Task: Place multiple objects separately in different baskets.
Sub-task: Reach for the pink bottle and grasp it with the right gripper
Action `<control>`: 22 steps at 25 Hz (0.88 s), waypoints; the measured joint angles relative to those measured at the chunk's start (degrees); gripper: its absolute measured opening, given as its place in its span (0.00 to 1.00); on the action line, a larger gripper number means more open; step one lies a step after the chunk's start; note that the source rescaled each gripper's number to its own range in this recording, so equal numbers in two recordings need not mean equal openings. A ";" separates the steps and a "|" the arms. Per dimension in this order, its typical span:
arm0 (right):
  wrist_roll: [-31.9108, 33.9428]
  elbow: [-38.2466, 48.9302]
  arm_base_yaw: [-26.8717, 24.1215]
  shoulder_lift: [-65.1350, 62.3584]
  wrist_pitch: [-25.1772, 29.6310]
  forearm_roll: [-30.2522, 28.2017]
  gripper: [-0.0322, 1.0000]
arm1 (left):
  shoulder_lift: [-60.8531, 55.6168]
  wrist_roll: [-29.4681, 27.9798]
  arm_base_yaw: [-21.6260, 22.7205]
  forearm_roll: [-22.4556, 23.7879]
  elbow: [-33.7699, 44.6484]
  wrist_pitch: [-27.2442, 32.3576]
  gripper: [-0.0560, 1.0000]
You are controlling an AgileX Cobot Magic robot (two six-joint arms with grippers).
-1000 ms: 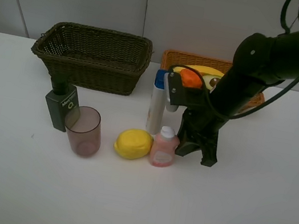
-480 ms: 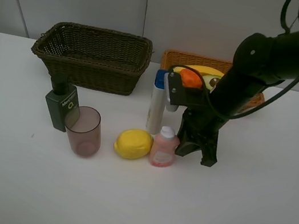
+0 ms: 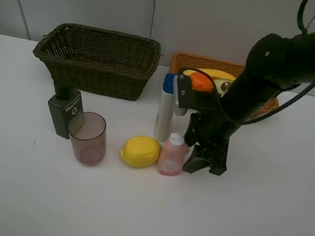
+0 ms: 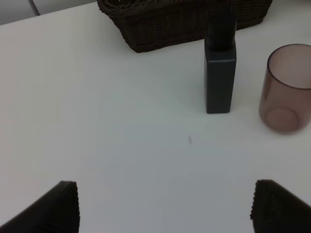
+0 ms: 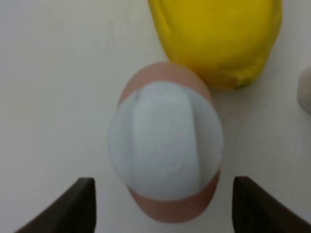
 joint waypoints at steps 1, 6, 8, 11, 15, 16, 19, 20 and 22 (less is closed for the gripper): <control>0.00 0.00 0.00 -0.05 0.23 0.77 0.53 | 0.00 0.00 0.00 0.00 0.00 0.00 0.95; 0.00 0.00 0.00 -0.05 1.02 5.95 0.55 | 0.00 0.00 0.00 0.00 0.00 0.00 0.95; 0.00 0.00 0.27 -0.05 1.02 7.51 0.55 | 0.00 0.00 0.00 0.00 0.00 0.00 0.95; -0.14 0.00 0.53 -0.05 0.43 9.87 0.55 | 0.00 0.00 0.00 0.00 0.00 0.00 0.95; -0.18 0.00 0.53 -0.05 -0.98 11.22 0.55 | 0.00 0.00 0.00 0.00 0.00 0.00 0.95; -0.18 0.00 0.53 -0.05 -0.98 11.22 0.55 | 0.00 0.00 0.00 0.00 0.00 0.00 0.95; -0.18 0.00 0.53 -0.05 -1.20 11.22 0.55 | 0.00 0.00 0.00 0.00 0.00 0.00 0.95; -0.18 0.00 0.53 -0.05 -1.27 11.22 0.55 | 0.00 0.00 0.00 0.00 0.00 0.00 0.95; -0.18 0.00 0.53 -0.05 -1.38 11.22 0.53 | 0.00 0.00 0.00 0.00 0.00 0.00 0.95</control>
